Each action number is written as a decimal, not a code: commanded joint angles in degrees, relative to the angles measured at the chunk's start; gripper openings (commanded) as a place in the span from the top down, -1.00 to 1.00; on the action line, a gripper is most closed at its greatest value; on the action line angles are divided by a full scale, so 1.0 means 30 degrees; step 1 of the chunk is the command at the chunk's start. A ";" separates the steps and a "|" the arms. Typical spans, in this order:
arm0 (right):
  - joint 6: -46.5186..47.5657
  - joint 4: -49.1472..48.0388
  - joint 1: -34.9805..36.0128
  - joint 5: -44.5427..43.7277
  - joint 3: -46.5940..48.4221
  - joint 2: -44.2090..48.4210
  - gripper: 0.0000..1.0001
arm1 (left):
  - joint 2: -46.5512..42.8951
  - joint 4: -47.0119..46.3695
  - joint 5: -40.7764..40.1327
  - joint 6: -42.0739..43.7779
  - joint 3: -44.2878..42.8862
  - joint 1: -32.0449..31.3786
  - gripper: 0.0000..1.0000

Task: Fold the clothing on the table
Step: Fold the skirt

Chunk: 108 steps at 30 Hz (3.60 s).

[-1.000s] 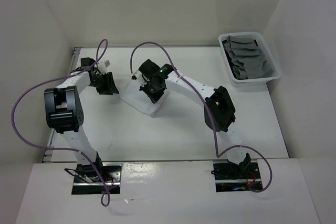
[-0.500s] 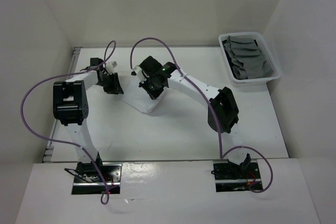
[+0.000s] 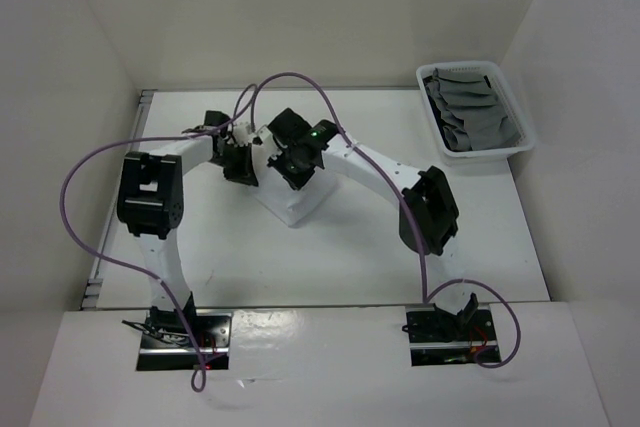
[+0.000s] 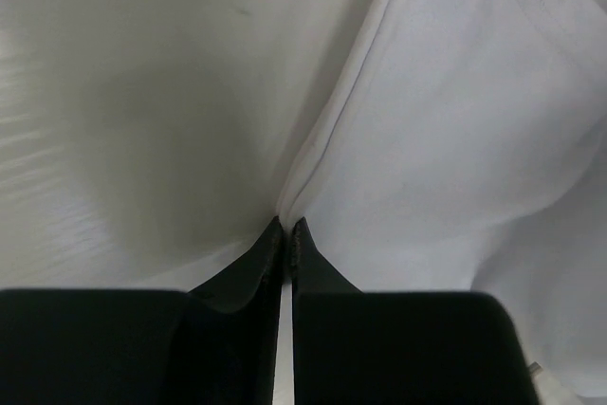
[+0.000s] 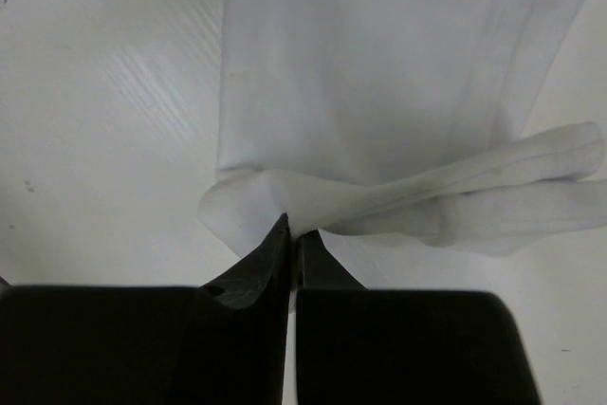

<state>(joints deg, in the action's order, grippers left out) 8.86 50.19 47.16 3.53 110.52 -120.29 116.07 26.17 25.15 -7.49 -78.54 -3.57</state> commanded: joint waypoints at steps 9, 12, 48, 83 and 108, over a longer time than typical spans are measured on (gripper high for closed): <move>0.0151 -0.1641 -0.0514 -0.0503 -0.0658 0.2216 1.00 | -0.0604 0.1236 0.1928 0.0357 0.0751 -0.2324 0.96; 0.0151 -0.1849 -0.0514 -0.0327 -0.0658 0.1718 1.00 | -0.0604 0.1236 0.1930 0.0532 0.0751 -0.2324 0.94; -0.0199 -0.2054 0.1010 0.1404 0.0364 -0.1502 0.68 | -0.0604 0.1588 0.2839 0.0884 0.0400 -0.1416 0.86; 0.0913 -0.6300 -0.4703 0.0759 -1.0411 1.2352 -0.69 | -0.7313 0.3549 0.3011 0.4339 -0.0040 -0.1617 -0.87; 0.0737 -0.6478 -0.5231 0.0230 -1.2260 1.3671 -0.71 | -0.1775 0.5633 0.6534 0.6072 -0.1067 -0.6074 -0.87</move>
<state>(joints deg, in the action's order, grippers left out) 11.42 33.28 31.83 4.71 73.97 -80.71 111.79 42.98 45.21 10.28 -81.12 -21.74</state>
